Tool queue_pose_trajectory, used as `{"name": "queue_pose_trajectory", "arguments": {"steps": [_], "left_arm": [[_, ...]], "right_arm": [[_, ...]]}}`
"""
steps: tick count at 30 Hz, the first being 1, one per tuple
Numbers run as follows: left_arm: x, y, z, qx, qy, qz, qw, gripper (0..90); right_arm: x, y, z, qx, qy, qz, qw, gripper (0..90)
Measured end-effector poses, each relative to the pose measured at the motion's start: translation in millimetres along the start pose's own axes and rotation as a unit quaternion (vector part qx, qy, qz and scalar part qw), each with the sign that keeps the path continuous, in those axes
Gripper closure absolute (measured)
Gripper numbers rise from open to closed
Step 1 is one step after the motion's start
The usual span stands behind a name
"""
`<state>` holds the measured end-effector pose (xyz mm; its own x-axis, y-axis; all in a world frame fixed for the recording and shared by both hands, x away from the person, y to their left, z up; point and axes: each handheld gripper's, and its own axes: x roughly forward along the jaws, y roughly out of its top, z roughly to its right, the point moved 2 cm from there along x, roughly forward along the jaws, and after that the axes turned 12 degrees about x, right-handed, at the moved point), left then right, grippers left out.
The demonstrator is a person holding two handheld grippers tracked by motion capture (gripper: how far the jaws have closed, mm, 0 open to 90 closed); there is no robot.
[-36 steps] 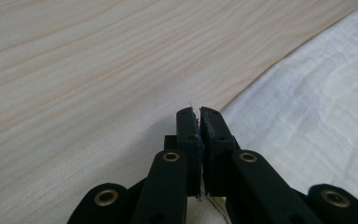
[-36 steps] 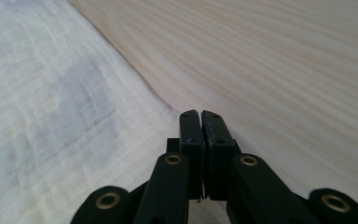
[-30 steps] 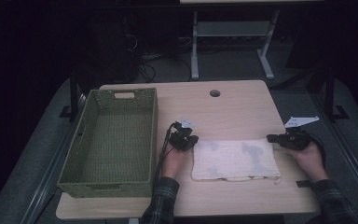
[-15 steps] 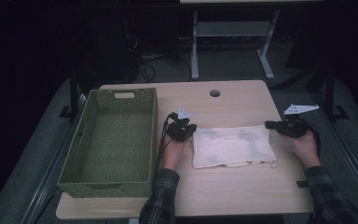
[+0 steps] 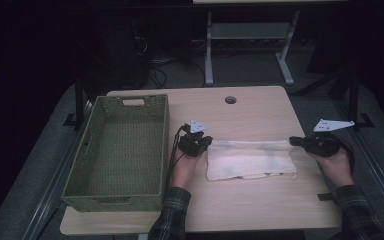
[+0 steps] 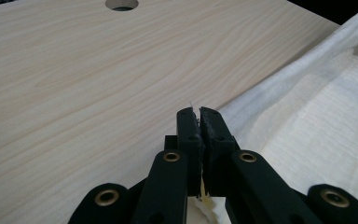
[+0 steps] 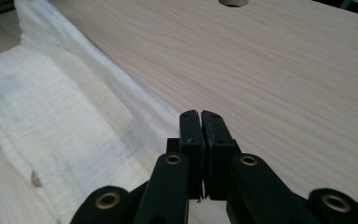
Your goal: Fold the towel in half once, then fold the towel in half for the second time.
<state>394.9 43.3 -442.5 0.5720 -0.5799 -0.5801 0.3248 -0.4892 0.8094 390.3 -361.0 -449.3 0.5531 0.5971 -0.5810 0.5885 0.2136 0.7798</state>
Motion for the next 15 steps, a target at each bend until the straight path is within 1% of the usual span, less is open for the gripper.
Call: {"name": "queue_pose_trajectory", "arguments": {"steps": [6, 11, 12, 15], "left_arm": [[-7.1, -3.3, 10.1, 0.006, -0.004, 0.002, 1.0000, 87.2], [-14.4, -6.2, 19.5, 0.012, -0.008, 0.006, 0.9999, 87.1], [-16.5, -7.0, 20.7, 0.017, -0.009, 0.005, 0.9998, 87.1], [-21.0, -8.8, 26.2, 0.018, -0.012, 0.006, 0.9997, 87.1]], "right_arm": [[-8.1, -8.6, -7.5, -0.006, 0.003, -0.005, 1.0000, 88.0], [-11.7, -16.9, -8.8, 0.000, 0.009, -0.011, 0.9999, 88.0], [-12.0, -18.3, -9.2, -0.003, 0.010, -0.013, 0.9999, 88.0], [-14.9, -23.8, -13.4, -0.004, 0.011, -0.020, 0.9997, 88.0]]}}
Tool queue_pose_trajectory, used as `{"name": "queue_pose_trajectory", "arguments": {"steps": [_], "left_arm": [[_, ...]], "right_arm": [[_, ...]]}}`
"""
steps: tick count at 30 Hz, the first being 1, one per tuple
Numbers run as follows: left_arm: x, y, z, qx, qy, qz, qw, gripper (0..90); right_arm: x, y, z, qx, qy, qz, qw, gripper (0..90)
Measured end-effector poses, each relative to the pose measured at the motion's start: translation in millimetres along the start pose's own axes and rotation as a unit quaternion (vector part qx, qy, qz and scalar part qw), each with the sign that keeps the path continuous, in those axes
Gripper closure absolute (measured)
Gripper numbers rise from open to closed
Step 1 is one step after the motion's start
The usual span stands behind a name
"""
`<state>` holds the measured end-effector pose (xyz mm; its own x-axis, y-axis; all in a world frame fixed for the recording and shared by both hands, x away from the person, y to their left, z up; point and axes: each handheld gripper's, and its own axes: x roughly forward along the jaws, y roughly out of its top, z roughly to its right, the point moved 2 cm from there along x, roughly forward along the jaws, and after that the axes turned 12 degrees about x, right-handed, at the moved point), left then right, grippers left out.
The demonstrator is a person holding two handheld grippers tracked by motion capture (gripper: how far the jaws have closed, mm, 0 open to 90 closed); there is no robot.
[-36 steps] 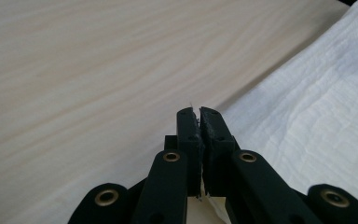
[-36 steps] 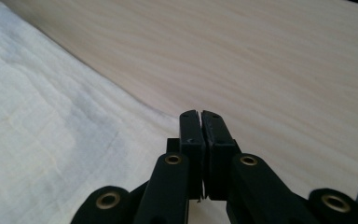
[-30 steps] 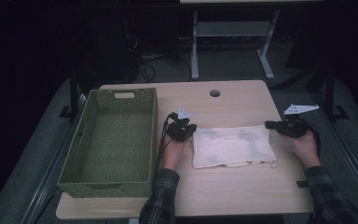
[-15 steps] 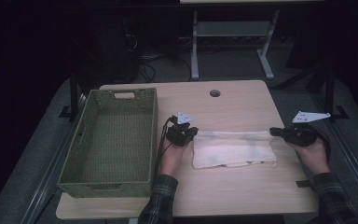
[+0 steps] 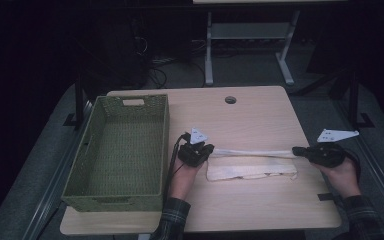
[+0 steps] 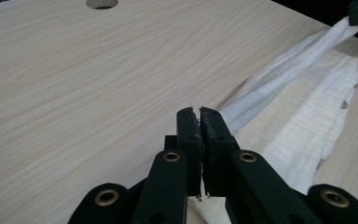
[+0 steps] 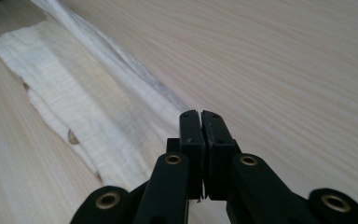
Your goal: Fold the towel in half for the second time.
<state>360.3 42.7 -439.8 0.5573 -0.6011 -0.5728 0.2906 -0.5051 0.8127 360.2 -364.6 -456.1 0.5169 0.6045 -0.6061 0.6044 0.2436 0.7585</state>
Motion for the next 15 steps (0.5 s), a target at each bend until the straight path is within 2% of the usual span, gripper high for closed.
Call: {"name": "queue_pose_trajectory", "arguments": {"steps": [3, 10, 15], "left_arm": [[-3.9, -1.7, 5.4, 0.008, 0.000, -0.003, 1.0000, 87.2], [-16.1, -7.4, 21.6, 0.005, -0.004, -0.003, 1.0000, 87.2], [-20.0, -14.9, 33.4, 0.016, -0.004, -0.010, 0.9998, 87.2]], "right_arm": [[-3.1, -2.8, -2.7, -0.003, 0.001, 0.000, 1.0000, 88.0], [-10.1, -11.7, -9.0, -0.005, 0.007, -0.006, 0.9999, 88.0], [-14.0, -20.5, -13.8, -0.008, 0.009, -0.013, 0.9999, 88.0]]}}
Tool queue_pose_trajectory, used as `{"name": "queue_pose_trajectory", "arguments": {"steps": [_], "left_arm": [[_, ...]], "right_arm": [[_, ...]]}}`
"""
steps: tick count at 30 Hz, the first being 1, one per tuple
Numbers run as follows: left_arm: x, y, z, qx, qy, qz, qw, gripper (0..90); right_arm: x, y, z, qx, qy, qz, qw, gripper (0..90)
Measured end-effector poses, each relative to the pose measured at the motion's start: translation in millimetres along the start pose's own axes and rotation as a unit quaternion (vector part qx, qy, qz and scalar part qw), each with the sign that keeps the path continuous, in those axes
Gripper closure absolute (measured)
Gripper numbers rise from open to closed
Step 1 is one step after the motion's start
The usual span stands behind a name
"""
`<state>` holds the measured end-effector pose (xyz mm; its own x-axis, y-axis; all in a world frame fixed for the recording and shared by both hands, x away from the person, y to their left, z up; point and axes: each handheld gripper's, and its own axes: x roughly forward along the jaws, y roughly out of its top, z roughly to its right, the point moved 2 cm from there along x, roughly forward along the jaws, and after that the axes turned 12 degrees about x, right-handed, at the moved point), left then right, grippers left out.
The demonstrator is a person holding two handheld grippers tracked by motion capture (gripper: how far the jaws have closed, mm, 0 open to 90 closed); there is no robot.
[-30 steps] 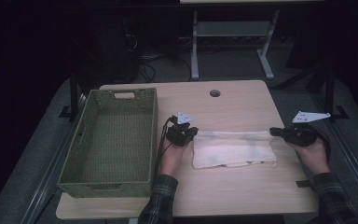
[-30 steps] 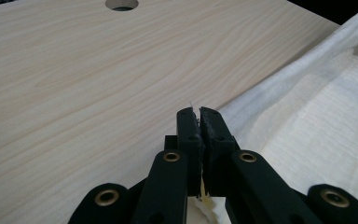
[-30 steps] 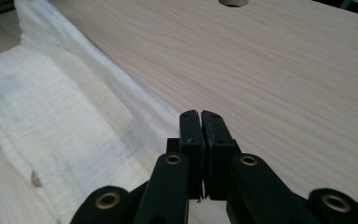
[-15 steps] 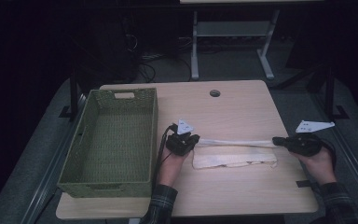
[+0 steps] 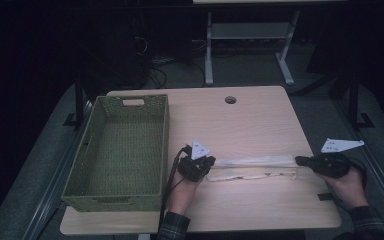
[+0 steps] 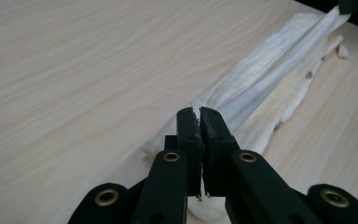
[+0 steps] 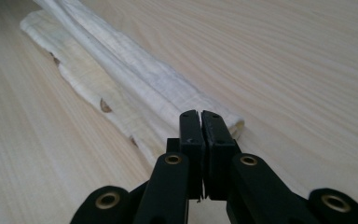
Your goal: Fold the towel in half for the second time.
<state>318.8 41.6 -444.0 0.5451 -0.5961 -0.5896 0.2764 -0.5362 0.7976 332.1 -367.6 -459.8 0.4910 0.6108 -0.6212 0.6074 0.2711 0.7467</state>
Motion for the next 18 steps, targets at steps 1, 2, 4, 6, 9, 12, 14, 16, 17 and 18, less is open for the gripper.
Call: {"name": "queue_pose_trajectory", "arguments": {"steps": [1, 2, 4, 6, 9, 12, 14, 16, 17, 18], "left_arm": [[0.2, -2.8, 2.9, -0.001, -0.002, -0.002, 1.0000, 87.2], [0.4, -4.4, 5.0, -0.002, -0.004, -0.003, 1.0000, 87.2], [0.2, -8.9, 9.2, -0.002, -0.008, -0.008, 0.9999, 87.2], [0.2, -13.2, 12.6, -0.004, -0.013, -0.010, 0.9999, 87.2], [4.0, -20.3, 15.4, -0.009, -0.018, -0.020, 0.9996, 87.0], [7.0, -24.5, 17.6, -0.005, -0.023, -0.031, 0.9992, 86.5], [6.9, -24.3, 19.4, -0.006, -0.026, -0.035, 0.9990, 85.6], [4.0, -22.6, 18.9, -0.008, -0.026, -0.031, 0.9992, 80.9], [2.5, -21.4, 18.6, -0.012, -0.028, -0.028, 0.9992, 76.8], [0.0, -19.9, 17.5, -0.009, -0.027, -0.028, 0.9992, 74.1]], "right_arm": [[-1.0, -1.5, -0.7, 0.001, 0.001, -0.002, 1.0000, 88.0], [-1.3, -3.2, -1.3, 0.001, 0.000, -0.003, 1.0000, 88.0], [-0.7, -5.8, -2.2, 0.002, 0.000, -0.009, 1.0000, 87.9], [-0.2, -8.1, -2.8, 0.001, 0.000, -0.012, 0.9999, 88.0], [1.4, -11.7, -3.6, 0.005, 0.001, -0.021, 0.9998, 87.8], [4.3, -15.0, -3.7, -0.001, 0.001, -0.031, 0.9995, 87.3], [4.9, -17.0, -4.1, 0.001, 0.003, -0.035, 0.9994, 86.2], [3.0, -17.8, -4.1, 0.010, 0.007, -0.031, 0.9994, 79.5], [0.1, -17.4, -3.2, 0.017, 0.012, -0.030, 0.9993, 76.5], [-2.6, -17.0, -2.1, 0.019, 0.016, -0.024, 0.9994, 75.0]]}}
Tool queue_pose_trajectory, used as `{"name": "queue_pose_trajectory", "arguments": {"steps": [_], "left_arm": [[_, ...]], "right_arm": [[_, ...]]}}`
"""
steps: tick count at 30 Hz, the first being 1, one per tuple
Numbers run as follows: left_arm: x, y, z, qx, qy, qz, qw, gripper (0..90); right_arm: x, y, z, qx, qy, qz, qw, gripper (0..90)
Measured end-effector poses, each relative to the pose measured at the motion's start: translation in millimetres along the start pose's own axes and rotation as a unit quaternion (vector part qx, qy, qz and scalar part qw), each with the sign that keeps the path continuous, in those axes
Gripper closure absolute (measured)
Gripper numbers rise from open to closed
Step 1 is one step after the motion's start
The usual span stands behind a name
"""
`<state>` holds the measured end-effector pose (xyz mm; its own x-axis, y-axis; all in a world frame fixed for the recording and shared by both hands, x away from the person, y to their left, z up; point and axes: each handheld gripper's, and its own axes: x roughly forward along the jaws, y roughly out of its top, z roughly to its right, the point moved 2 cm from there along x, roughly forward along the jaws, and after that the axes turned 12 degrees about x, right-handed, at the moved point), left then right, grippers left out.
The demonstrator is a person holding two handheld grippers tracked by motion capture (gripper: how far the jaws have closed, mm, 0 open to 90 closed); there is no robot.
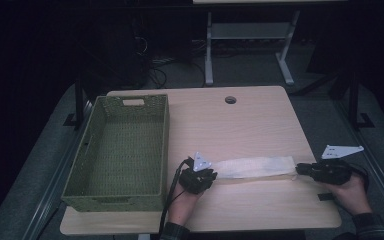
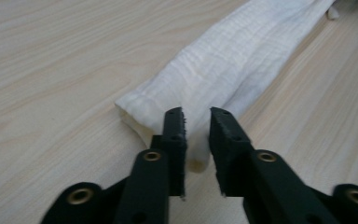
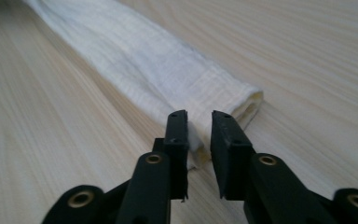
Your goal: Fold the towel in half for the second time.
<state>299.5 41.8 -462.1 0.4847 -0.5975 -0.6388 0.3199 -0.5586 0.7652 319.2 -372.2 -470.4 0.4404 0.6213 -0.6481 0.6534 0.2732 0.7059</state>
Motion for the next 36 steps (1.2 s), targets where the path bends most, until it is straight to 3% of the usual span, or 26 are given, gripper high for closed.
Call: {"name": "queue_pose_trajectory", "arguments": {"steps": [6, 8, 11, 16, 21, 26, 36], "left_arm": [[-8.0, 10.6, -4.2, 0.001, 0.005, 0.011, 0.9999, 62.4], [-6.2, 15.2, -8.0, 0.000, -0.006, 0.012, 0.9999, 57.2], [0.7, 21.3, -12.7, 0.005, -0.018, 0.001, 0.9998, 47.7], [10.5, 30.0, -21.5, 0.008, -0.027, -0.003, 0.9996, 37.5], [13.8, 36.4, -29.2, -0.004, -0.035, 0.005, 0.9993, 33.0], [15.2, 36.7, -30.8, 0.005, -0.029, 0.000, 0.9996, 29.9], [15.0, 32.6, -28.2, 0.016, -0.033, 0.008, 0.9993, 27.2]], "right_arm": [[-10.3, 4.1, -3.4, -0.002, -0.003, 0.025, 0.9997, 75.5], [-10.4, 5.9, -5.6, -0.002, -0.001, 0.026, 0.9997, 79.9], [-5.7, 6.9, -12.2, -0.006, -0.005, 0.011, 0.9999, 89.6], [4.6, 4.8, -20.4, 0.000, -0.001, -0.008, 1.0000, 90.0], [16.0, 0.8, -30.8, 0.000, 0.011, -0.029, 0.9995, 90.0], [30.9, -1.2, -36.1, 0.000, 0.001, -0.061, 0.9982, 90.0], [45.1, 11.0, -23.6, -0.003, -0.016, -0.054, 0.9984, 90.0]]}}
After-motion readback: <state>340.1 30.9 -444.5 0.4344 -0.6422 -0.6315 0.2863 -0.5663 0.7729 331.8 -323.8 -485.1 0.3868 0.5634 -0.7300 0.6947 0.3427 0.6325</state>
